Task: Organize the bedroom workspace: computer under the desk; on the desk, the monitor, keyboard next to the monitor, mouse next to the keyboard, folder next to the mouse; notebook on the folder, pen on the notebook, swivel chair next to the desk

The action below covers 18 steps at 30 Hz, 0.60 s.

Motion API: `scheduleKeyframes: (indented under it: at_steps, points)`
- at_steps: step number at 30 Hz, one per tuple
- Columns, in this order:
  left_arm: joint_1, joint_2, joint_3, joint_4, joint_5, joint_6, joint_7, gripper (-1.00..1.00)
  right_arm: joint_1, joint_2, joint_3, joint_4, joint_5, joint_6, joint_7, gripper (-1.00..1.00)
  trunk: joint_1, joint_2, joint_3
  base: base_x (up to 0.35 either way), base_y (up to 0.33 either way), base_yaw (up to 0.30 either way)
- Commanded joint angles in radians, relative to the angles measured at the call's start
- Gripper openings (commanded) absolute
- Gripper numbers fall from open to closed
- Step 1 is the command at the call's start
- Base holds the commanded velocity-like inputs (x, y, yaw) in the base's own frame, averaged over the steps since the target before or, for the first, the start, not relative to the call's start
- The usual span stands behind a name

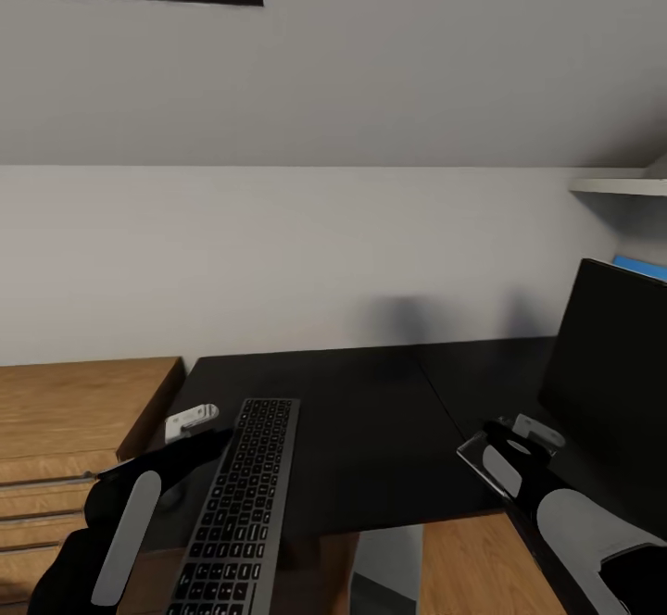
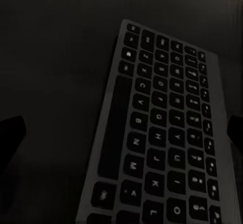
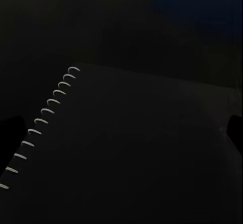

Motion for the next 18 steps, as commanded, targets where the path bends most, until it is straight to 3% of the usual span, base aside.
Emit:
scheduleKeyframes:
  at_steps: [1, 18]
  points:
    - [-0.001, 0.0, 0.0, -0.002, 0.011, 0.004, 0.008, 1.0, -0.001, -0.001, 0.007, 0.0, -0.011, -0.005, -0.003, 1.0, 0.0, -0.001, -0.001, 0.0, 0.0, -0.206]
    - [-0.001, -0.001, -0.001, -0.001, 0.014, 0.005, 0.008, 1.0, -0.001, 0.001, 0.01, 0.0, -0.011, -0.005, -0.002, 1.0, 0.0, -0.001, 0.0, 0.0, 0.0, -0.063]
